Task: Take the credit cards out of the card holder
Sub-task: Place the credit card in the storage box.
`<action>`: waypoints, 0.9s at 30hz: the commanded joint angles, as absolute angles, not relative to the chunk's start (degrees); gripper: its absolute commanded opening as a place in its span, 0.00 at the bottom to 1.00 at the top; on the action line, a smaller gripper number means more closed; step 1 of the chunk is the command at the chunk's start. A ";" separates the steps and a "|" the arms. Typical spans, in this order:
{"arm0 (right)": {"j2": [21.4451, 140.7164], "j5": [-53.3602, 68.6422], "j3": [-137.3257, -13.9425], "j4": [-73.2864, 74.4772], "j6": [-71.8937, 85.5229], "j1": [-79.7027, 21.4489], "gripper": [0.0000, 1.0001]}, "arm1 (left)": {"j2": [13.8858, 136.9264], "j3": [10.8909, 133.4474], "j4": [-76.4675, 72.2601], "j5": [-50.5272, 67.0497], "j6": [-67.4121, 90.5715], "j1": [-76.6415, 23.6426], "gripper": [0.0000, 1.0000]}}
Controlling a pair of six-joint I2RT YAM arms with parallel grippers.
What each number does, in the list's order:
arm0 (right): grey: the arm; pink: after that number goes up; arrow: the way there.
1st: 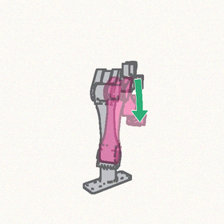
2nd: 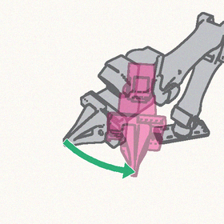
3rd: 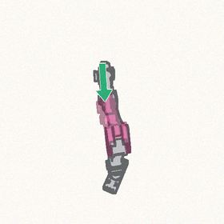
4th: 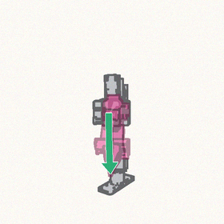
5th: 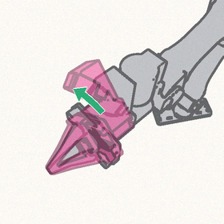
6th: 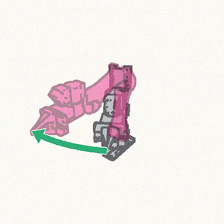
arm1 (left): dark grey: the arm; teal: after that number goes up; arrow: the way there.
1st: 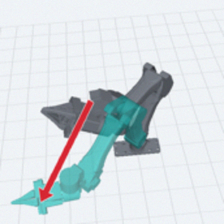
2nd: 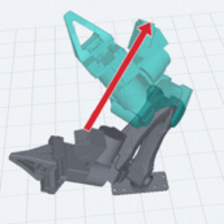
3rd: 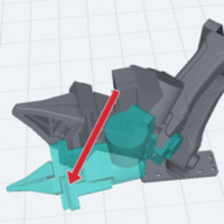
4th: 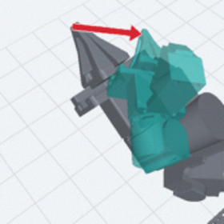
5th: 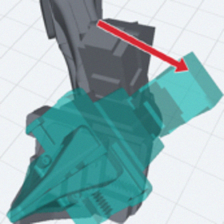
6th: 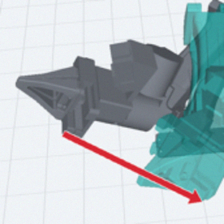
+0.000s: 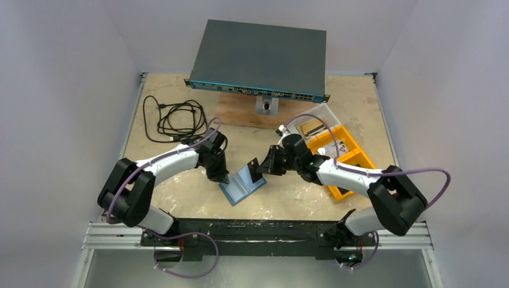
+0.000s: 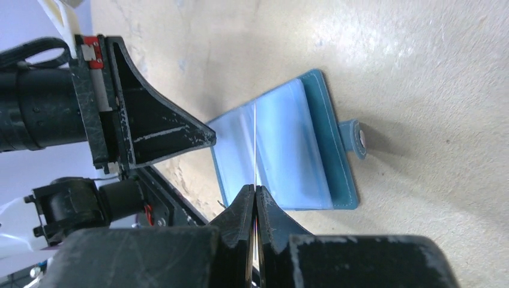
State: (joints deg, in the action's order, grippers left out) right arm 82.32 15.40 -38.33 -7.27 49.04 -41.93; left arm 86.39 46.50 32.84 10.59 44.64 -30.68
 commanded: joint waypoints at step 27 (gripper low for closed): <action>48.51 -33.45 -48.68 54.52 73.73 -41.55 0.00 | 69.74 55.52 36.29 26.49 37.03 -30.85 0.49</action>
State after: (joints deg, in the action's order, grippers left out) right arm 48.71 -19.18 -41.54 35.77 65.73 -41.87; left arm 70.48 52.97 36.14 22.85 39.51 -30.68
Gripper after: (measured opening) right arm 0.004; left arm 0.490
